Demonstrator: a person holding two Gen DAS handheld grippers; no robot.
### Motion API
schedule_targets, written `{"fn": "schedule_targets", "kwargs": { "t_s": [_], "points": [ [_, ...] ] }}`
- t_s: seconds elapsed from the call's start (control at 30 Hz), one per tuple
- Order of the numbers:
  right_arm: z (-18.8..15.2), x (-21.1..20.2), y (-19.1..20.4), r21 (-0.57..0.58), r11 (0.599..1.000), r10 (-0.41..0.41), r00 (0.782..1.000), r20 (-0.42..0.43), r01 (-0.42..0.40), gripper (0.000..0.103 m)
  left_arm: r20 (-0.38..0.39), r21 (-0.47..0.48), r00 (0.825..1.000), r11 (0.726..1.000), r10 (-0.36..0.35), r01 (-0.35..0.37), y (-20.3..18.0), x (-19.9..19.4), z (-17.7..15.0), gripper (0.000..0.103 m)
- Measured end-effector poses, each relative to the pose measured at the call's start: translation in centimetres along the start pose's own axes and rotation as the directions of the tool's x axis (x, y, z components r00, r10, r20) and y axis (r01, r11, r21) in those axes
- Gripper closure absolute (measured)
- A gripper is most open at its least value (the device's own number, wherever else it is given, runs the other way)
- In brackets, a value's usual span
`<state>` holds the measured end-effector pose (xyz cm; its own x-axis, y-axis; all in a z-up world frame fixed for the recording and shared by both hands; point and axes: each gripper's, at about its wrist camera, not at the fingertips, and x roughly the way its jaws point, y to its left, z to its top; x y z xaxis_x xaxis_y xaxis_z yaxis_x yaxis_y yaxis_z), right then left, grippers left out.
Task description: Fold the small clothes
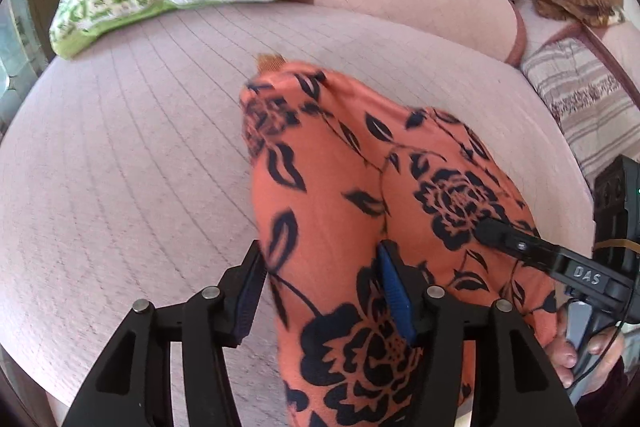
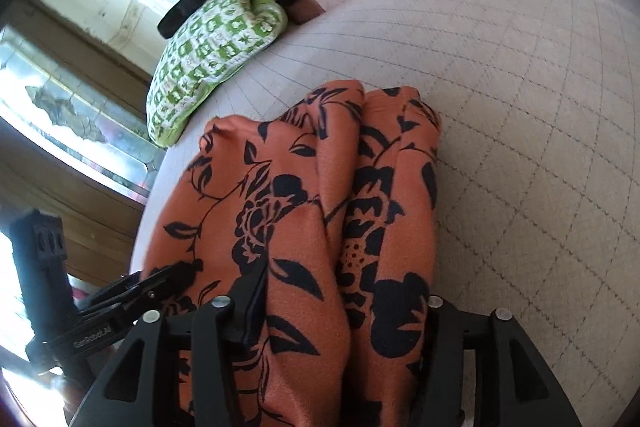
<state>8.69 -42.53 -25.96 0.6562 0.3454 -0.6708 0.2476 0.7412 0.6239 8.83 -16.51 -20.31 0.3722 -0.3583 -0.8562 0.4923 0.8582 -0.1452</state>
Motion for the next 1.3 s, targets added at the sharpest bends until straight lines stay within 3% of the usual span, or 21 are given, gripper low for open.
{"fn": "schedule_targets", "kwargs": {
  "t_s": [0.1, 0.17, 0.23, 0.33, 0.4, 0.5, 0.57, 0.63, 0.73, 0.87, 1.07, 1.2, 1.3],
  "points": [
    [0.6, -1.5, 0.1, -0.01, 0.999, -0.034, 0.999, 0.037, 0.034, 0.043, 0.086, 0.035, 0.99, 0.993, 0.111, -0.115, 0.2, -1.1, 0.3, 0.044],
    [1.2, -3.0, 0.2, -0.014, 0.994, -0.104, 0.988, 0.112, 0.106, 0.04, 0.114, 0.051, 0.979, 0.983, 0.168, -0.175, 0.3, -1.1, 0.5, 0.044],
    [1.7, -4.5, 0.0, 0.004, 0.989, -0.147, 0.971, 0.189, 0.149, 0.039, 0.097, 0.04, 0.983, 0.986, 0.158, -0.163, 0.5, -0.7, 0.5, 0.044],
    [2.1, -5.9, -0.1, 0.02, 0.998, -0.059, 0.965, 0.257, 0.056, 0.039, 0.077, 0.047, 0.984, 0.985, 0.163, -0.167, 0.4, 0.1, 0.7, 0.044],
    [2.1, -6.1, 1.0, -0.02, 1.0, 0.007, 0.961, 0.278, -0.002, 0.047, 0.077, 0.06, 0.981, 0.981, 0.18, -0.185, 0.3, 0.5, 0.8, 0.043],
    [1.8, -4.6, 2.3, -0.067, 0.996, 0.068, 0.974, 0.215, -0.054, 0.054, 0.061, 0.083, 0.973, 0.97, 0.222, -0.227, -0.2, 1.8, 0.7, 0.038],
    [1.7, -1.6, 2.0, -0.027, 0.999, 0.045, 0.994, 0.098, -0.042, 0.053, 0.055, 0.097, 0.97, 0.965, 0.238, -0.243, -0.3, 2.0, 0.4, 0.036],
    [1.2, 0.2, 0.8, 0.024, 0.999, 0.022, 0.999, 0.039, -0.023, 0.06, 0.061, 0.106, 0.967, 0.961, 0.249, -0.255, -0.4, 2.2, 0.3, 0.035],
    [1.3, -0.7, 0.5, 0.052, 0.998, 0.029, 0.998, 0.057, -0.032, 0.063, 0.069, 0.1, 0.964, 0.96, 0.255, -0.262, -0.3, 1.9, 0.2, 0.034],
    [-0.1, -3.6, 2.0, -0.036, 0.997, -0.058, 0.989, 0.134, 0.064, 0.062, 0.082, 0.09, 0.964, 0.961, 0.254, -0.261, -0.6, 1.0, -0.1, 0.034],
    [-3.1, -8.4, 5.0, -0.157, 0.987, -0.008, 0.974, 0.227, 0.045, 0.062, 0.115, 0.088, 0.961, 0.961, 0.251, -0.261, -1.2, -0.5, -0.9, 0.034],
    [-5.2, -9.9, 6.5, -0.209, 0.977, 0.013, 0.975, 0.223, 0.035, 0.062, 0.131, 0.085, 0.961, 0.963, 0.244, -0.256, -1.4, -1.2, -1.5, 0.034],
    [-6.4, -9.3, 6.4, -0.212, 0.977, 0.02, 0.987, 0.162, 0.015, 0.062, 0.138, 0.092, 0.958, 0.96, 0.25, -0.263, -1.6, -1.6, -2.1, 0.034]
  ]
}}
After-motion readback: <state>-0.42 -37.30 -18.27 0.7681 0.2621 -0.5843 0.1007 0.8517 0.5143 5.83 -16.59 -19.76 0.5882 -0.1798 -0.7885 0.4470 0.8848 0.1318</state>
